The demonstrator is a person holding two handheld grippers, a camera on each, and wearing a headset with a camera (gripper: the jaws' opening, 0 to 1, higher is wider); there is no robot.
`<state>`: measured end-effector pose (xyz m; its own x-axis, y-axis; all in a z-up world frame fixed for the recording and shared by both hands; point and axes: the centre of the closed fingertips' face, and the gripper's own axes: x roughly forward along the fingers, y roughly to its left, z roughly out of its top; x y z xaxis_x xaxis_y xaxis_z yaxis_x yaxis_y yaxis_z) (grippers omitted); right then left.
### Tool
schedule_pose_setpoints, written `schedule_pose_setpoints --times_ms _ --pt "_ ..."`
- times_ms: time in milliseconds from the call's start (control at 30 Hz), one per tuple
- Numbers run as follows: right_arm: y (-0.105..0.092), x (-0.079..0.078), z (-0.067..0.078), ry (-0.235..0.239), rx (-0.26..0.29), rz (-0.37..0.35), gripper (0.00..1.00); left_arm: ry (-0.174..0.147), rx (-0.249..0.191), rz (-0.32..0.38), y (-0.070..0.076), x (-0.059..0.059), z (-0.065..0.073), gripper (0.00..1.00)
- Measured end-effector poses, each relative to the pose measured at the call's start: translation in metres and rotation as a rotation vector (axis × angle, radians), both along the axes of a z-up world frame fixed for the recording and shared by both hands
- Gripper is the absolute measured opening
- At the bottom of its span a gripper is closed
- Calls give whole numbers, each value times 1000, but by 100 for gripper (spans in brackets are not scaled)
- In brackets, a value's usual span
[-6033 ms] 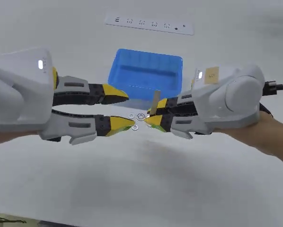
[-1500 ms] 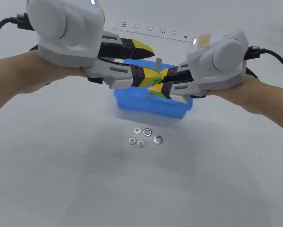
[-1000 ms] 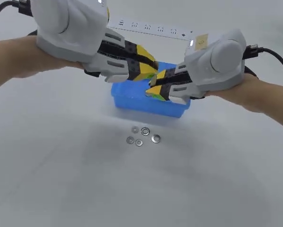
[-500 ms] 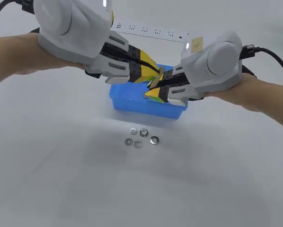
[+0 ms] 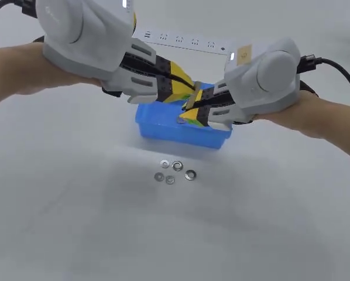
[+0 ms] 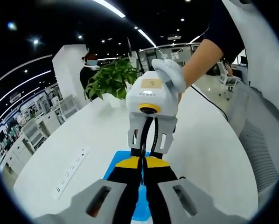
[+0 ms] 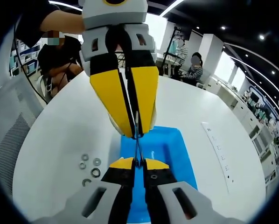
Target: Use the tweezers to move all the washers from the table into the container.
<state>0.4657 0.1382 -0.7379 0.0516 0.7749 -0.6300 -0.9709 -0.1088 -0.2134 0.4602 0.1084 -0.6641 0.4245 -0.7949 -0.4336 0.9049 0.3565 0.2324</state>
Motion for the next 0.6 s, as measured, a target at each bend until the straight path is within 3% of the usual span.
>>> schedule_pose_setpoints --times_ms 167,300,433,600 --pt "2 -3 0 -8 -11 19 7 -11 -23 0 -2 3 4 11" --pt "2 -3 0 -13 -18 24 7 -2 -20 -19 -6 -1 1 6" --pt "1 -3 -1 -22 -29 36 7 -14 -1 -24 -6 -2 0 6" --pt "2 -1 -3 -74 -41 46 10 -24 14 -22 -6 -2 0 5"
